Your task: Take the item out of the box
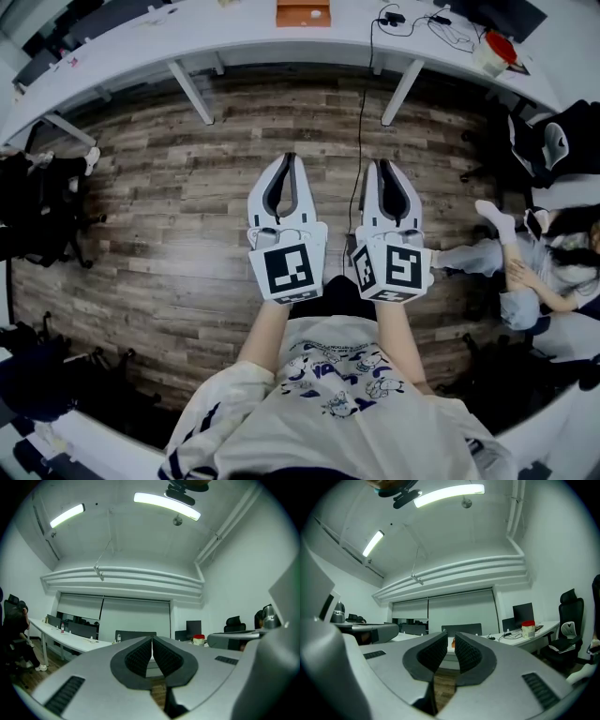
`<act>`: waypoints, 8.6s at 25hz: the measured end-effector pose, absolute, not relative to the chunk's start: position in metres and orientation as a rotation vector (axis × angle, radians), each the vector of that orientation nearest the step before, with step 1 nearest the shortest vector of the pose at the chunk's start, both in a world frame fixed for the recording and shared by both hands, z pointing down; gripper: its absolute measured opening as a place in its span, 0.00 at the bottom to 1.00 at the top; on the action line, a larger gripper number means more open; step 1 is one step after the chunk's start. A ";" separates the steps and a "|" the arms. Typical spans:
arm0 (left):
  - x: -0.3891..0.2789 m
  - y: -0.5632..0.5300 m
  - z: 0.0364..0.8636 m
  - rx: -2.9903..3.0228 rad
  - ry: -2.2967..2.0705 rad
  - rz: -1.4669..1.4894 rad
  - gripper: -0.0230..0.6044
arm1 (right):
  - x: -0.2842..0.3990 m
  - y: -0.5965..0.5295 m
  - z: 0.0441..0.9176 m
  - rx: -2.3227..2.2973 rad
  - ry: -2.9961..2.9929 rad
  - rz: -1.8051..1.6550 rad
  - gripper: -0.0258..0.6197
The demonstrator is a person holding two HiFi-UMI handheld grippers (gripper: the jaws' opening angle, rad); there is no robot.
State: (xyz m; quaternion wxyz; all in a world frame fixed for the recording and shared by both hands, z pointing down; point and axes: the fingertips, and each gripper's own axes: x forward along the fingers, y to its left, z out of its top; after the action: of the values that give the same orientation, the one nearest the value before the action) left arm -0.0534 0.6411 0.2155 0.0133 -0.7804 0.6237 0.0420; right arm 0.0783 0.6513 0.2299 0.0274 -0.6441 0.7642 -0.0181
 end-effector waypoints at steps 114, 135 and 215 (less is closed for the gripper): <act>-0.053 -0.128 0.279 -2.471 2.092 -0.077 0.07 | 0.072 -0.126 0.294 -1.948 2.493 -0.297 0.13; -0.037 -0.234 0.310 -2.441 2.227 -0.186 0.07 | 0.093 -0.236 0.333 -1.903 2.634 -0.439 0.13; -0.036 -0.322 0.482 -2.813 2.228 -0.644 0.07 | 0.063 -0.295 0.518 -2.084 2.851 -1.166 0.37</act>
State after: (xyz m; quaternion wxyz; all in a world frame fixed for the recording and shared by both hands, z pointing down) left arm -0.0361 -0.3218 0.4817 -0.2492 -0.7472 0.5918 -0.1711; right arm 0.0633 -0.2955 0.5180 -0.2847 -0.5371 0.7349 -0.3006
